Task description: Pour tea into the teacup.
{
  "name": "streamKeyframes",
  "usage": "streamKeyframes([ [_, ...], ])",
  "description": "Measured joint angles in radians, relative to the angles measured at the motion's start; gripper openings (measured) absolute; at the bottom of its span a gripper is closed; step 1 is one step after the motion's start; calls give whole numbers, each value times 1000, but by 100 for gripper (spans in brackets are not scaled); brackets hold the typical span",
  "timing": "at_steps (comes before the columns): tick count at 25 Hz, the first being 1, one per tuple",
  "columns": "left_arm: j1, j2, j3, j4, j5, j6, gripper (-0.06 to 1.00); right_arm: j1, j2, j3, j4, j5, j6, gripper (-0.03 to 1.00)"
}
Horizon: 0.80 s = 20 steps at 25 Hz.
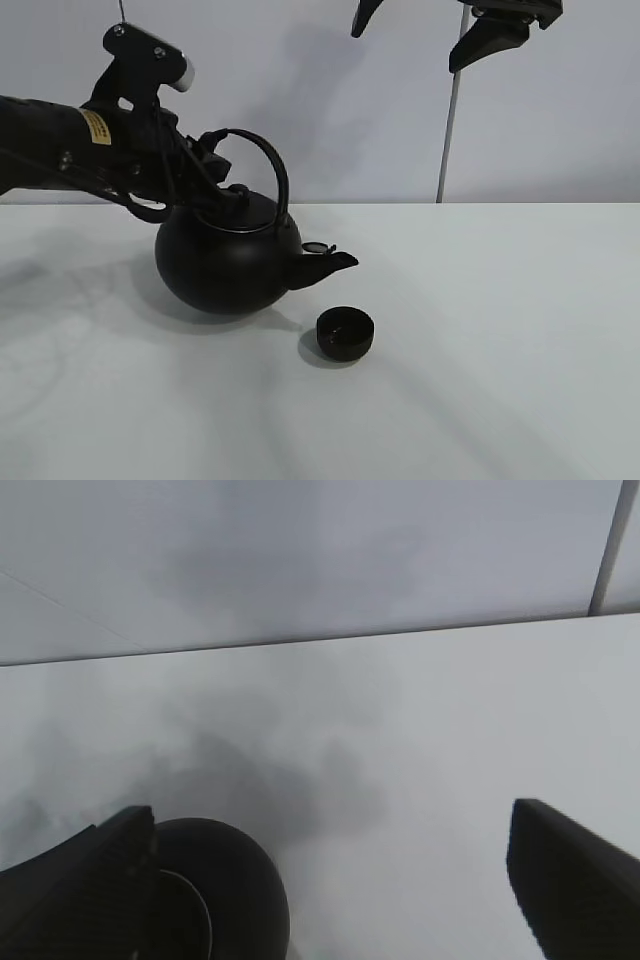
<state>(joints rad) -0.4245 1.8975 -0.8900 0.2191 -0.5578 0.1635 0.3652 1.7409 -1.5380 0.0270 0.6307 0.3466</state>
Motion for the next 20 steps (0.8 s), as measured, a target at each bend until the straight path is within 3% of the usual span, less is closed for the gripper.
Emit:
streamKeyframes([
  [20,-7,0,-8,4,6,108,10,0,0,0,0,0,0,66],
])
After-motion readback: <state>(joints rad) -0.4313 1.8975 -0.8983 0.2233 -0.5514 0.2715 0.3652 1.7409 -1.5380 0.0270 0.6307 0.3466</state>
